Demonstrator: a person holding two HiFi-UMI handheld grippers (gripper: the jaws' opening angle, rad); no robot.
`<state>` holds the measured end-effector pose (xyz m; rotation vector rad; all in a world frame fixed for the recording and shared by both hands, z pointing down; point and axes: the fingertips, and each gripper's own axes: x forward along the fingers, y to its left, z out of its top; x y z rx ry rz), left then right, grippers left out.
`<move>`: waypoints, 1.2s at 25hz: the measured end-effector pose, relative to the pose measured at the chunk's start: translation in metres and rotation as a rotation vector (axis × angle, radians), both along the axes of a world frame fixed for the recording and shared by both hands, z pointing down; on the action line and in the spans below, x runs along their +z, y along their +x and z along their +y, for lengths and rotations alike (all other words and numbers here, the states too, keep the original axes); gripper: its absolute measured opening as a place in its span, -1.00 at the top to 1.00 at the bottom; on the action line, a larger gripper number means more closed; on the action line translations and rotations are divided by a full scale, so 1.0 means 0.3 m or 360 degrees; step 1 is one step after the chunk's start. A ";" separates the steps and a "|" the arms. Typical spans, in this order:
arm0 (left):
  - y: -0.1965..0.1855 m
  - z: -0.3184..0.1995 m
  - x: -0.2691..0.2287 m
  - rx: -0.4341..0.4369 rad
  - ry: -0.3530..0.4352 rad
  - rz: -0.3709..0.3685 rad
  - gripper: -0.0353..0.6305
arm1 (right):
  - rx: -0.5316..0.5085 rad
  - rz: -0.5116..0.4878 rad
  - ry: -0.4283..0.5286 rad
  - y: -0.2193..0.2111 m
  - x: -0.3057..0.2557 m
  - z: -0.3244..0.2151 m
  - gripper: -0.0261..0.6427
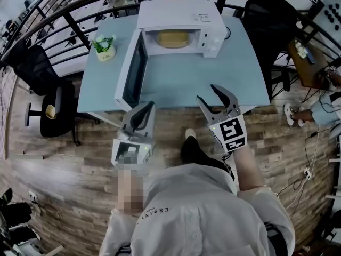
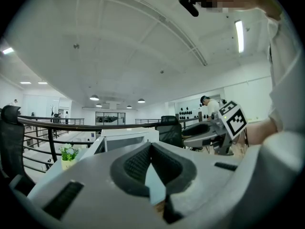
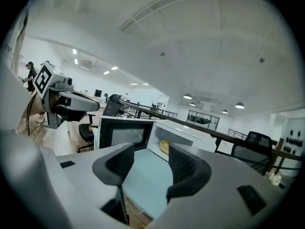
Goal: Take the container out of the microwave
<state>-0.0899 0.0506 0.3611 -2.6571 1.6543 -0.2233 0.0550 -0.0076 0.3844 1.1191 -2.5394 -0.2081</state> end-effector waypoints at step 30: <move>0.050 -0.812 0.122 -0.0315 -0.0200 0.0033 0.89 | -0.0486 0.0202 -0.0317 -0.111 0.204 -0.841 0.27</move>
